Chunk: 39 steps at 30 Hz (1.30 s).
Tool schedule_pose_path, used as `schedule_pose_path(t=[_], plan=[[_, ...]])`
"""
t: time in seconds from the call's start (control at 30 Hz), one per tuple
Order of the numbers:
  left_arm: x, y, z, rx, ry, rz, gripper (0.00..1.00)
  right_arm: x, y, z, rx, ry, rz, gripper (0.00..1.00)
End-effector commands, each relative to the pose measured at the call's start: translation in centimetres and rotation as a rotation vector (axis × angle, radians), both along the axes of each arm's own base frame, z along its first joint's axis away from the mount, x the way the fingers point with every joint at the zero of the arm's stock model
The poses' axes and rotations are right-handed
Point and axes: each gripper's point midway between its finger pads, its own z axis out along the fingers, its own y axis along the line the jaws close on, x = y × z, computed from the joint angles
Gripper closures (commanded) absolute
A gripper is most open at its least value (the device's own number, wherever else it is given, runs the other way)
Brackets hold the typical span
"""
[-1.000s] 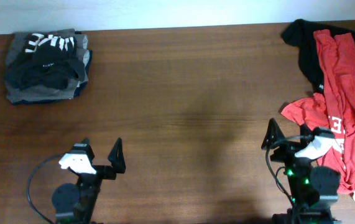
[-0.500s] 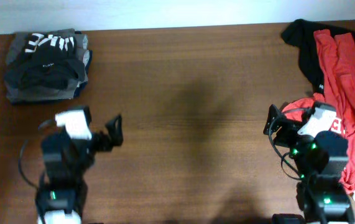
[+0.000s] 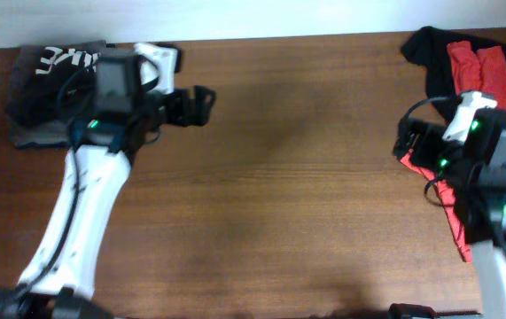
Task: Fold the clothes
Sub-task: 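Reach the right gripper to the red T-shirt and pinch its fabric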
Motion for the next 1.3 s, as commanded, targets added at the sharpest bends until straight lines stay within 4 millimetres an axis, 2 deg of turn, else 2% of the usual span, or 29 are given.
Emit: schedule_pose_path(t=[0.0, 0.23, 0.27, 0.4, 0.53, 0.77, 0.87, 0.97, 1.0, 1.07, 1.2, 1.27], plan=[[2.1, -2.4, -1.2, 0.149, -0.011, -0.057, 0.01, 1.5, -3.4, -1.1, 0.002, 0.054, -0.063, 0.01], [3.1, -6.7, -6.6, 0.219, 0.033, -0.196, 0.01, 2.9, -8.7, -6.5, 0.066, 0.185, -0.19, 0.01], [3.3, -7.4, -8.0, 0.223, 0.054, -0.21, 0.01, 3.2, -10.0, -8.3, 0.101, 0.22, -0.24, 0.01], [3.6, -7.7, -10.7, 0.234, 0.1, -0.218, 0.01, 3.5, -13.0, -12.0, 0.195, 0.278, -0.377, 0.0], [3.7, -7.6, -12.3, 0.241, 0.131, -0.219, 0.01, 3.5, -15.4, -16.0, 0.24, 0.346, -0.447, 0.06], [3.8, -7.7, -12.3, 0.241, 0.128, -0.219, 0.01, 3.5, -15.6, -22.4, 0.257, 0.489, -0.418, 0.12], [3.8, -7.7, -12.3, 0.241, 0.128, -0.219, 0.01, 3.9, -15.3, -24.3, 0.251, 0.521, -0.391, 0.14], [3.8, -7.7, -12.3, 0.241, 0.129, -0.219, 0.01, 4.3, -15.0, -25.1, 0.237, 0.526, -0.364, 0.15], [3.8, -7.7, -12.3, 0.241, 0.129, -0.218, 0.01, 4.4, -14.9, -25.4, 0.236, 0.529, -0.359, 0.18], [3.9, -7.5, -12.3, 0.247, 0.128, -0.213, 0.01, 4.5, -14.6, -26.1, 0.232, 0.533, -0.348, 0.35], [4.1, -7.1, -12.4, 0.267, 0.125, -0.195, 0.01, 4.4, -13.9, -27.6, 0.214, 0.558, -0.322, 0.61], [4.1, -7.1, -12.4, 0.269, 0.124, -0.194, 0.01, 4.2, -14.0, -28.2, 0.207, 0.577, -0.329, 0.67]])
